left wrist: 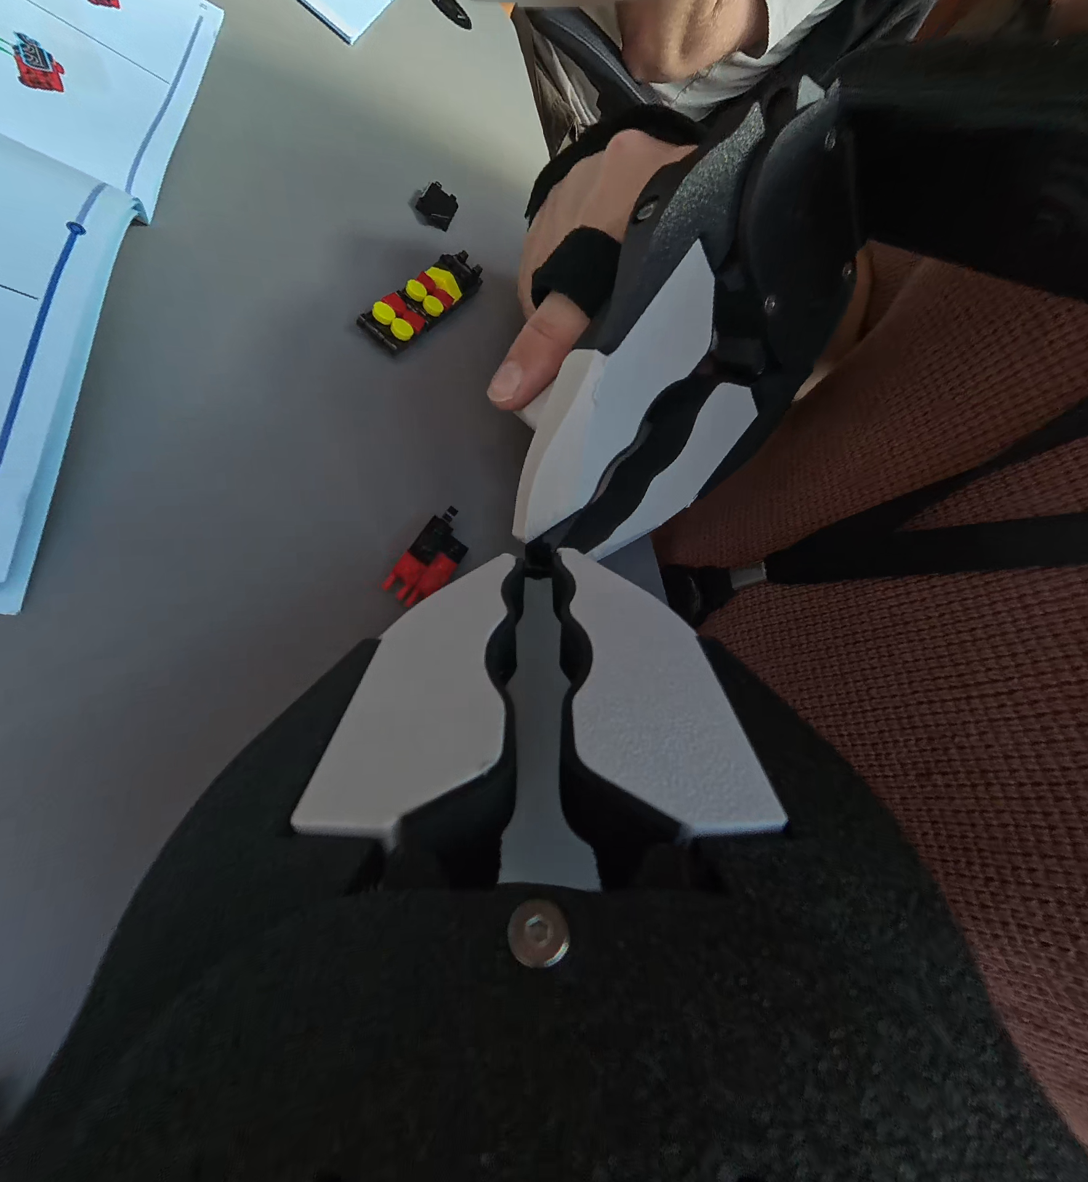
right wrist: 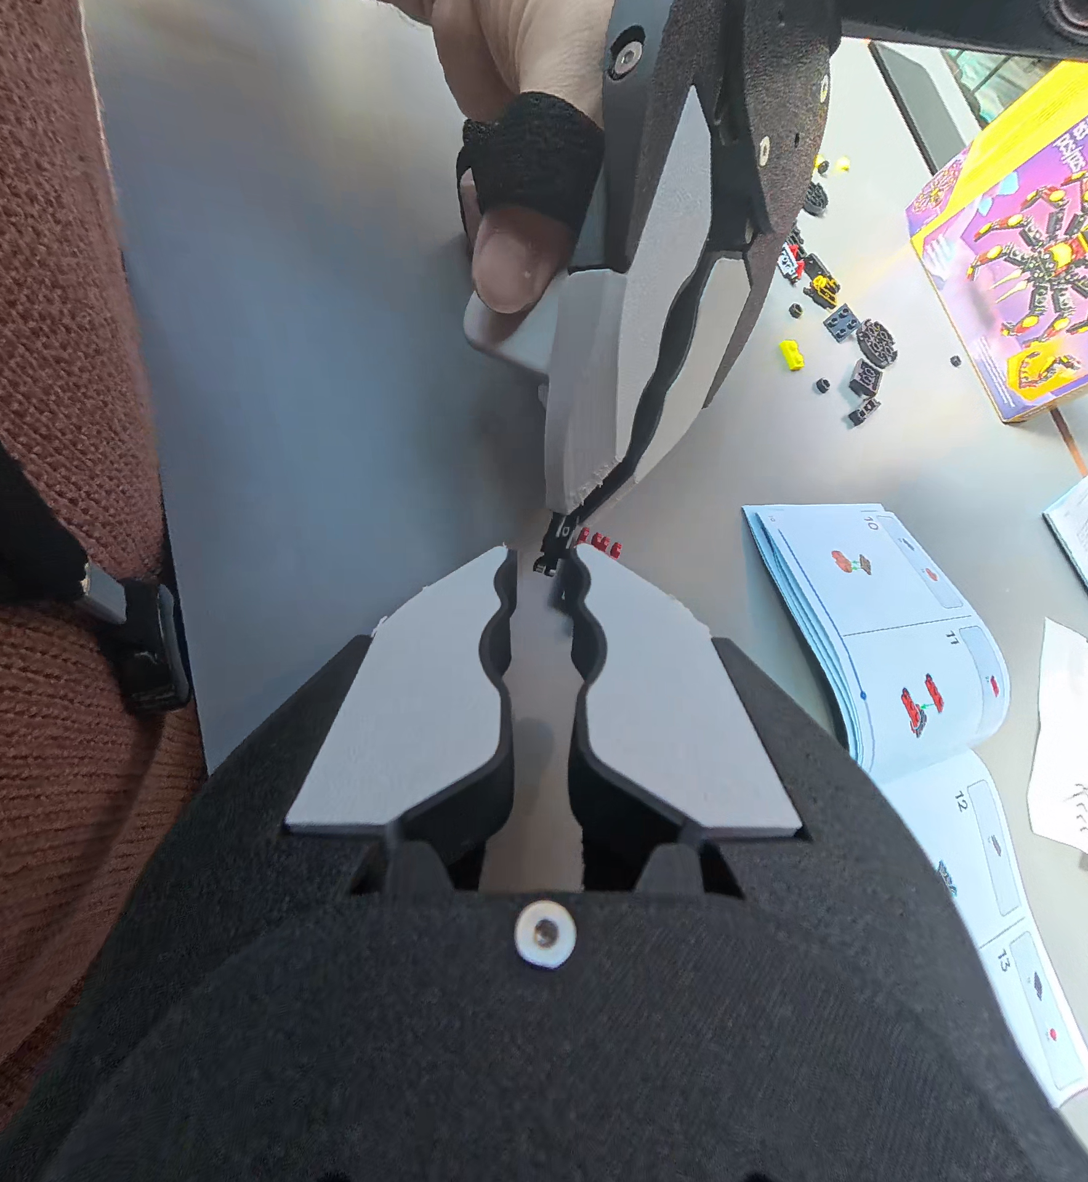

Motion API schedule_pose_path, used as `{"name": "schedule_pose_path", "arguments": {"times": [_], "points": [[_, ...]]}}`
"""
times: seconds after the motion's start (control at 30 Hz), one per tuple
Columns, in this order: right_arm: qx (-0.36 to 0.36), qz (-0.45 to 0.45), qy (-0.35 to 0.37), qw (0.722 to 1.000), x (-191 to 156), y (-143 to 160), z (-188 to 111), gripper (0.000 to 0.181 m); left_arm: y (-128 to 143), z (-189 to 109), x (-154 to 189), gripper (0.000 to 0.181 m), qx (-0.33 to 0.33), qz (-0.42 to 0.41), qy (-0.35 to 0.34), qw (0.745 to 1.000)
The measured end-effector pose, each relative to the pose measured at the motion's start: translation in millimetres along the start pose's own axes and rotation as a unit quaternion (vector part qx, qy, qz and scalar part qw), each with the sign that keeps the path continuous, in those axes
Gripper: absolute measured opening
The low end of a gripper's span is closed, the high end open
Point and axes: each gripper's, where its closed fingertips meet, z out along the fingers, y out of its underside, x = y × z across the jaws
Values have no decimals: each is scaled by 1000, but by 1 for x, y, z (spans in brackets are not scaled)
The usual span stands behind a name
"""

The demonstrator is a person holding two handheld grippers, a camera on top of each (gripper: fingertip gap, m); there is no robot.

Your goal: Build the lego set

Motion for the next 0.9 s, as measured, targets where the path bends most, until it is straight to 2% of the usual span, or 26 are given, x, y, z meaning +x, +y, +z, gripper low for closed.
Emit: {"name": "schedule_pose_path", "arguments": {"times": [0.03,0.07,0.23,0.33,0.4,0.47,0.53,0.63,0.7,0.77,0.9], "points": [[-6,-4,2,1000,0,2,1,13,1,0,-2,8,-3,0,-5,1000],[-6,-8,6,1000,0,2,1,6,2,0,-2,8,-7,1,-6,1000],[0,24,-6,1000,2,1,0,2,0,-1,0,8,9,-13,3,1000],[2,101,-47,994,1,1,-1,1,-1,-3,-2,10,16,10,-16,1000],[-1,152,-74,986,1,4,-3,1,0,-8,-7,13,7,51,-53,997],[-2,230,-119,966,0,3,-5,1,1,-10,-9,14,-6,107,-81,991],[-2,312,-171,935,0,1,-7,1,1,-10,-9,15,-20,188,-110,976],[18,397,-267,878,-1,-9,-13,1,-5,-7,-8,14,-23,316,-146,937],[28,427,-305,851,3,-13,-16,1,-6,-4,2,12,-24,388,-135,911],[35,433,-341,834,4,-16,-22,1,-8,-4,7,11,-26,422,-129,897],[48,448,-380,808,5,-21,-27,1,-17,-7,12,6,-8,447,-127,886]]}}
